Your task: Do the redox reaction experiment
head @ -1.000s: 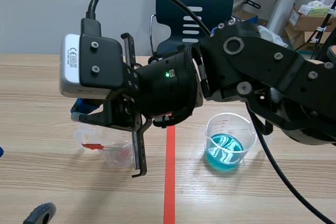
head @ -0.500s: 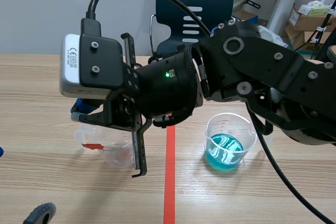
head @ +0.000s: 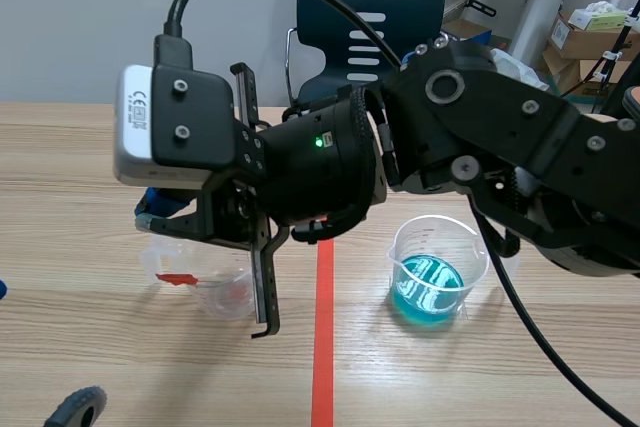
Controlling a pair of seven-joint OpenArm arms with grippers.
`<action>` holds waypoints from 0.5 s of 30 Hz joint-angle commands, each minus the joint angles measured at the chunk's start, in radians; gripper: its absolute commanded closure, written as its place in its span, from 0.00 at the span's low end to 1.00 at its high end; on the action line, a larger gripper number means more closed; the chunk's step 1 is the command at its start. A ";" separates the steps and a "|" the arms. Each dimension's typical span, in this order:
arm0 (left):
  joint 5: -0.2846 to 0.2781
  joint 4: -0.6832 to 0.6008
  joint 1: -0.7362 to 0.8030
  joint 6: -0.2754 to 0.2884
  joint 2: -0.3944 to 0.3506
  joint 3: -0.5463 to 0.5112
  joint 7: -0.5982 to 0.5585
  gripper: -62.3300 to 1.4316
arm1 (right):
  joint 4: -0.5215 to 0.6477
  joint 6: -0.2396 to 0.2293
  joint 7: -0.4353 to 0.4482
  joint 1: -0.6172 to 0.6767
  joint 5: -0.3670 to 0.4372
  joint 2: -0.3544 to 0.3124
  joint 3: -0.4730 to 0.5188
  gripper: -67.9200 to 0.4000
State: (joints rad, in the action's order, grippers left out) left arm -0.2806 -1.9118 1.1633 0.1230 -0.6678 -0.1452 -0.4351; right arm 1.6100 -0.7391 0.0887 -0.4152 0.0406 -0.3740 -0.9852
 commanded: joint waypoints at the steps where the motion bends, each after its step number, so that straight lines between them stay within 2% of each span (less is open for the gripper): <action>1: -0.006 -0.013 -0.003 -0.002 0.003 -0.002 -0.014 0.00 | 0.003 -0.006 0.004 -0.019 0.007 0.000 0.007 0.98; 7: -0.006 -0.013 -0.003 -0.002 0.003 -0.002 -0.014 0.00 | 0.003 -0.006 -0.013 -0.020 0.007 0.000 0.007 0.98; 15: -0.006 -0.013 -0.003 -0.002 0.003 -0.002 -0.014 0.00 | 0.008 -0.006 -0.122 -0.024 0.010 0.000 0.007 0.98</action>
State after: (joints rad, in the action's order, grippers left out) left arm -0.2806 -1.9118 1.1633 0.1230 -0.6678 -0.1452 -0.4351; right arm 1.6096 -0.7391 -0.0364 -0.4156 0.0410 -0.3744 -0.9852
